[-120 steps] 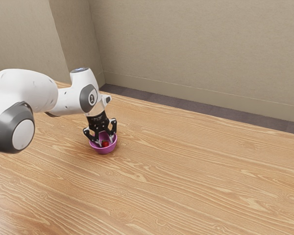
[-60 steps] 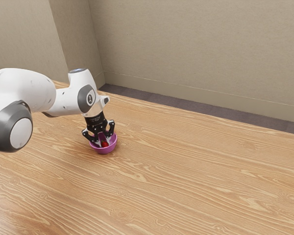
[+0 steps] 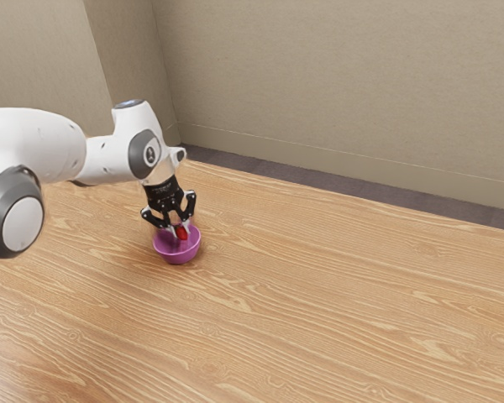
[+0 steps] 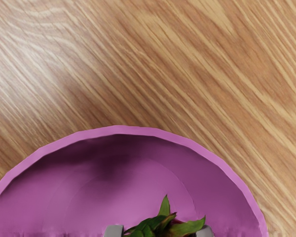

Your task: Take strawberry from the bowl

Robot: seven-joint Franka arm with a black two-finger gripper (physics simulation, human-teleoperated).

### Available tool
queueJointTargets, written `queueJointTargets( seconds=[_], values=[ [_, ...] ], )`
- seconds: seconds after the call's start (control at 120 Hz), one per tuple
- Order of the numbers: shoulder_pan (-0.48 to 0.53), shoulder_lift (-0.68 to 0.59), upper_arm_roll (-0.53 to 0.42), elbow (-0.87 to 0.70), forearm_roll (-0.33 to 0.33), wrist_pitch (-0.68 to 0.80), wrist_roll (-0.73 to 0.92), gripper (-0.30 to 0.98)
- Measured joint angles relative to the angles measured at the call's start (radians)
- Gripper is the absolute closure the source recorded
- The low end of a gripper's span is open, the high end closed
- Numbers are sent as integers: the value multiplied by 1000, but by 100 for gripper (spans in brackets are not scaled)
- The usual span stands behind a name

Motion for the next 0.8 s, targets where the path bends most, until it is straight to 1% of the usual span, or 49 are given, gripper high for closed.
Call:
queueJointTargets(
  seconds=[0.133, 0.283, 0.442, 0.6, 0.65, 0.75, 0.8],
  values=[
    [-29, -66, 0, -14, 5, -7, -10, 69],
    [-143, -112, 0, -22, 7, -12, -21, 70],
    [-279, -82, 0, -17, -4, -11, -33, 70],
    [-361, -34, 0, -12, -31, -6, -43, 70],
    [-368, -29, 0, -12, -38, -5, -44, 64],
    [-371, -27, 0, -11, -57, -2, -40, 42],
    [-371, -28, 0, -11, -63, -1, -37, 34]
  ],
)
